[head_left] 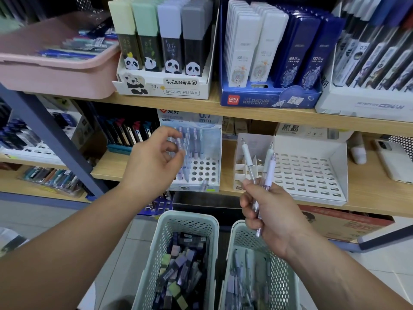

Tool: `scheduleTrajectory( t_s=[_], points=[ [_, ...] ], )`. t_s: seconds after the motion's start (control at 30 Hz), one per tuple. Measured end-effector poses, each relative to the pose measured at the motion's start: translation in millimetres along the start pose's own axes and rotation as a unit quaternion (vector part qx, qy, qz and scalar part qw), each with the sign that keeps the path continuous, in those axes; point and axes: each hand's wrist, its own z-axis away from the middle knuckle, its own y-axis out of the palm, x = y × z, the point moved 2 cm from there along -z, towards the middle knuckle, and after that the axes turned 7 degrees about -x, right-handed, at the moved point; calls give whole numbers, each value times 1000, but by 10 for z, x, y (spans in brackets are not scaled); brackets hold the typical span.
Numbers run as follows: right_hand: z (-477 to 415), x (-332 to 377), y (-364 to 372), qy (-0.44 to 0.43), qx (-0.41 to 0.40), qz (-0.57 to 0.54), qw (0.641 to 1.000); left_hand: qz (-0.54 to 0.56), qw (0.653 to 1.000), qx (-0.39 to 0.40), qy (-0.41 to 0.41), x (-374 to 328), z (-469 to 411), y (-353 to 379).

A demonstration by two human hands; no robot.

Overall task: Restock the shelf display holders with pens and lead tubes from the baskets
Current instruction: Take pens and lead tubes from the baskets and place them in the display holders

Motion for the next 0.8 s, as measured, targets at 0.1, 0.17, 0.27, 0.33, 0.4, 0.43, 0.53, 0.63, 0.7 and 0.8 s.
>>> scheduleTrajectory(
  t_s=[0.1, 0.17, 0.27, 0.33, 0.4, 0.43, 0.53, 0.63, 0.7, 0.8],
  points=[
    [-5, -9, 3, -2, -2, 2, 1000, -36, 999, 2, 7, 49, 7, 9],
    [-12, -18, 1, 0, -2, 2, 1000, -78, 996, 15, 28, 69, 27, 36],
    [-16, -25, -6, 1, -2, 4, 1000, -120, 991, 19, 54, 83, 45, 82],
    [-14, -29, -18, 3, -2, 3, 1000, -143, 988, 22, 60, 90, 47, 105],
    [-14, -30, -29, 5, -2, 1, 1000, -174, 980, 22, 90, 82, 51, 117],
    [-10, -25, -29, 6, -2, 1, 1000, -190, 975, 19, 113, 72, 56, 120],
    [-1, -7, -18, 8, 8, 1, 1000, -241, 953, 7, 180, 39, 68, 131],
    [35, 8, 2, 14, 30, 1, 999, -292, 934, -9, 205, 22, 69, 143],
    [62, 14, 14, 19, 46, -3, 999, -322, 924, -10, 204, 31, 57, 142],
    [92, 28, 20, 19, 69, -7, 997, -347, 918, 1, 191, -10, 61, 144]
  ],
)
